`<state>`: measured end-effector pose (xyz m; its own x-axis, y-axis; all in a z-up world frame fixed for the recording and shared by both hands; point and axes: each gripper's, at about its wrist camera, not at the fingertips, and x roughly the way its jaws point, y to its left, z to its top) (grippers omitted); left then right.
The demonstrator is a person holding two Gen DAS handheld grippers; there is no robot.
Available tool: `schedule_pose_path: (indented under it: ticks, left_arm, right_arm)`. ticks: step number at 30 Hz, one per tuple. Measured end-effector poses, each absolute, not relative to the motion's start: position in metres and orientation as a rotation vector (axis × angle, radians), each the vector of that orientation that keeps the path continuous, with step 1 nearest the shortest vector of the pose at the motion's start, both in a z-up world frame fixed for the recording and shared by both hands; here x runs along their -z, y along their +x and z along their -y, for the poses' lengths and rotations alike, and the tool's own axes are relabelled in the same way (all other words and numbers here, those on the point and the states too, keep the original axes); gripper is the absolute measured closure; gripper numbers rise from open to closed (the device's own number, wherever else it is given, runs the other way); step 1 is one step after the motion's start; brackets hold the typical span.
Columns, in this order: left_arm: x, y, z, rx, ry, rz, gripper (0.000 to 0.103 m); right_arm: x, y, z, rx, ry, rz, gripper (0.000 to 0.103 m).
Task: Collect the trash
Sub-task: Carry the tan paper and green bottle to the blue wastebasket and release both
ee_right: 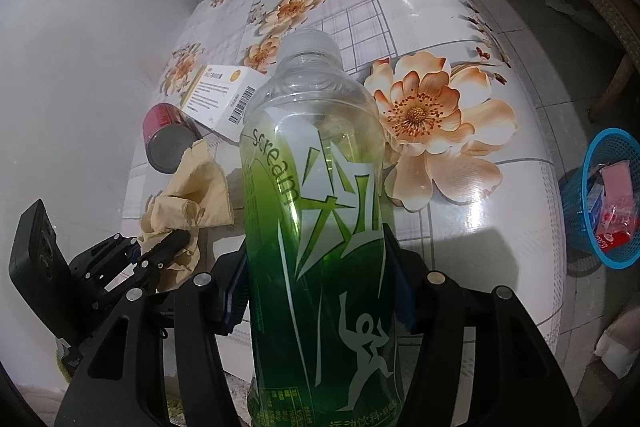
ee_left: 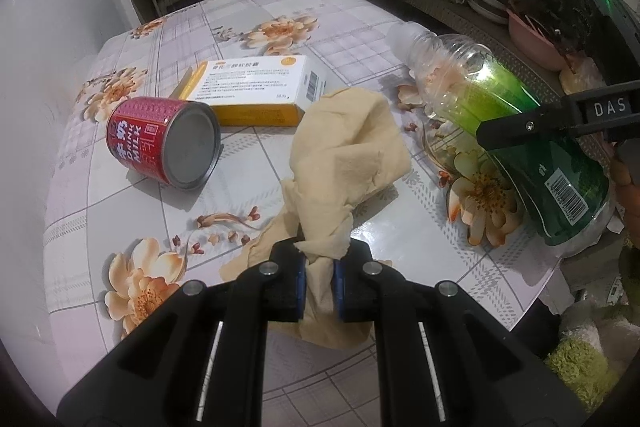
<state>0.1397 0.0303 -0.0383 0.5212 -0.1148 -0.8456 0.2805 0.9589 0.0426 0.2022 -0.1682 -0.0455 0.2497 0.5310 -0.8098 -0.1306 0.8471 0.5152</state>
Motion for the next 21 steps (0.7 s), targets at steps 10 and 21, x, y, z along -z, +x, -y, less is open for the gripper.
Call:
schedule_pose_path:
  ticks: [10,21]
  left_arm:
    - [0.029,0.141,-0.028,0.277,0.156,-0.964,0.094]
    - [0.017,0.149,-0.013,0.344,0.146,-0.937,0.094]
  right_arm:
    - [0.043,0.196,0.181,-0.450,0.422,-1.232,0.047]
    - [0.039,0.188,0.199,-0.440,0.470,-1.203,0.047]
